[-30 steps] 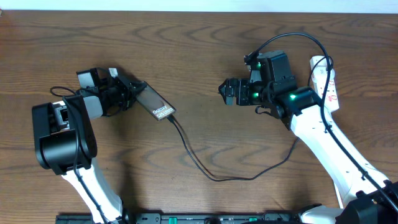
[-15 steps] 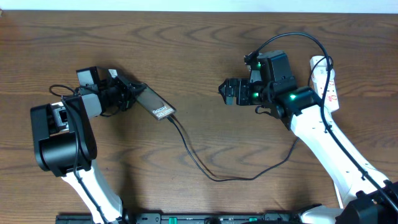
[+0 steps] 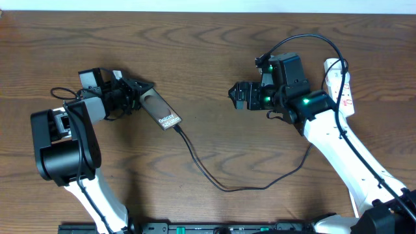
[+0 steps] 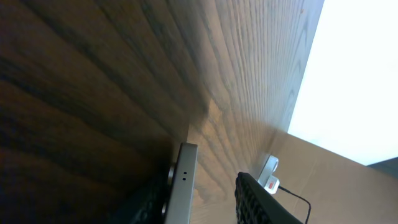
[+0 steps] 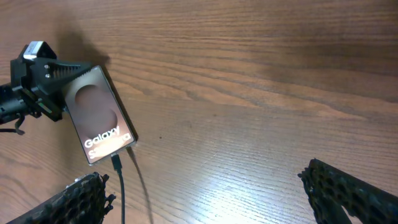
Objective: Plug charger to phone and switch on socket
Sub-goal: 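Lower the plugged phone flat onto the table with the left gripper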
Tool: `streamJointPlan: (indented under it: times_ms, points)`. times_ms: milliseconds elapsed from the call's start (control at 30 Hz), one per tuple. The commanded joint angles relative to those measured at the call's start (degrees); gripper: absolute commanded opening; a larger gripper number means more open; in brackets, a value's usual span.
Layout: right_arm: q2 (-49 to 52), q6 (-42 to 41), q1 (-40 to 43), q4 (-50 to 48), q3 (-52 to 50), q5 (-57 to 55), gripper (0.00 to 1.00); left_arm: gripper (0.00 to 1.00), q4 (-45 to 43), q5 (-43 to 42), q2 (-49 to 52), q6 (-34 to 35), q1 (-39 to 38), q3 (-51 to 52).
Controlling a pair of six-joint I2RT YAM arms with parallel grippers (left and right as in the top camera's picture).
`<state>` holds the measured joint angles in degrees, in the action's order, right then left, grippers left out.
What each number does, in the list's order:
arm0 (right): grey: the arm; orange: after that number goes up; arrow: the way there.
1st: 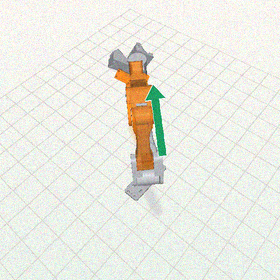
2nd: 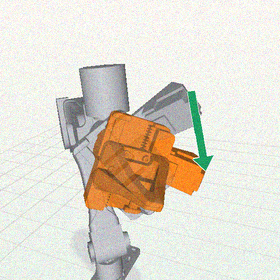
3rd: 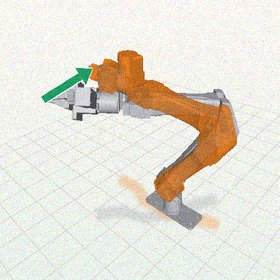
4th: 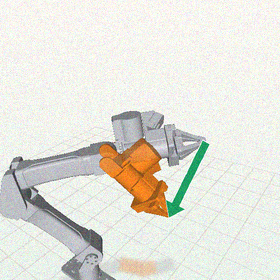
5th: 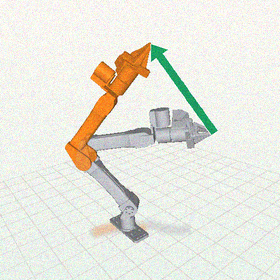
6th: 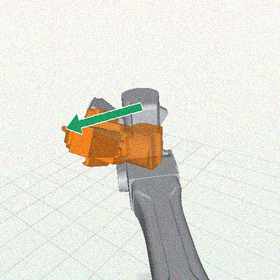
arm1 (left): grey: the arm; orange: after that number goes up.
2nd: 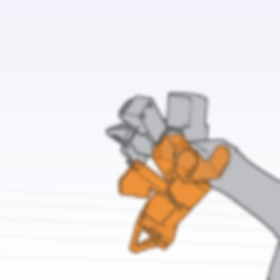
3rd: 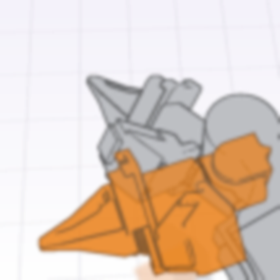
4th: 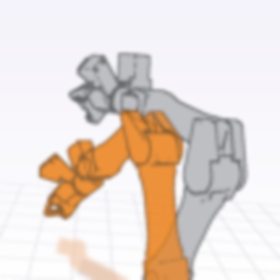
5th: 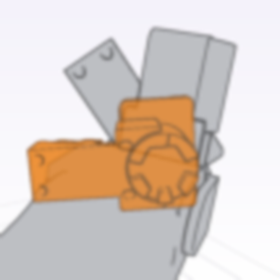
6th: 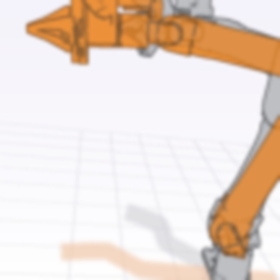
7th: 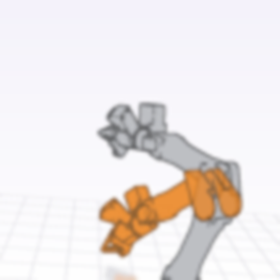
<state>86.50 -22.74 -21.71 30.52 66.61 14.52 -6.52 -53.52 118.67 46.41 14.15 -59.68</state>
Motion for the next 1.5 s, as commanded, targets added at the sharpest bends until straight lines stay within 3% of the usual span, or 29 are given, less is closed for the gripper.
streamJointPlan:
  times_ms: [0, 267, 633, 1033, 1467]
  points:
    - [-0.61, 0.94, -0.13, -0.09, 0.13, -0.46, 0.99, 0.42, 2.51, 6.27, 1.86, -0.37, 0.22, 1.46]
    - [-0.61, 0.94, -0.13, -0.09, 0.13, -0.46, 0.99, 0.53, 5.60, 7.37, 1.86, -0.81, 0.22, 1.46]
    - [-0.61, 0.94, -0.13, -0.09, 0.13, -0.46, 0.99, 0.73, 17.29, 17.62, 1.86, -4.02, 0.22, 1.46]
    - [-0.61, 0.94, -0.13, -0.04, 0.13, -0.44, 0.99, 0.81, 24.44, 18.43, 1.86, -11.30, 0.22, 1.46]
    - [-0.61, 0.94, -0.13, -0.04, 0.13, -0.44, 0.99, 0.82, 30.34, 20.44, 1.86, -13.66, 0.24, 1.46]
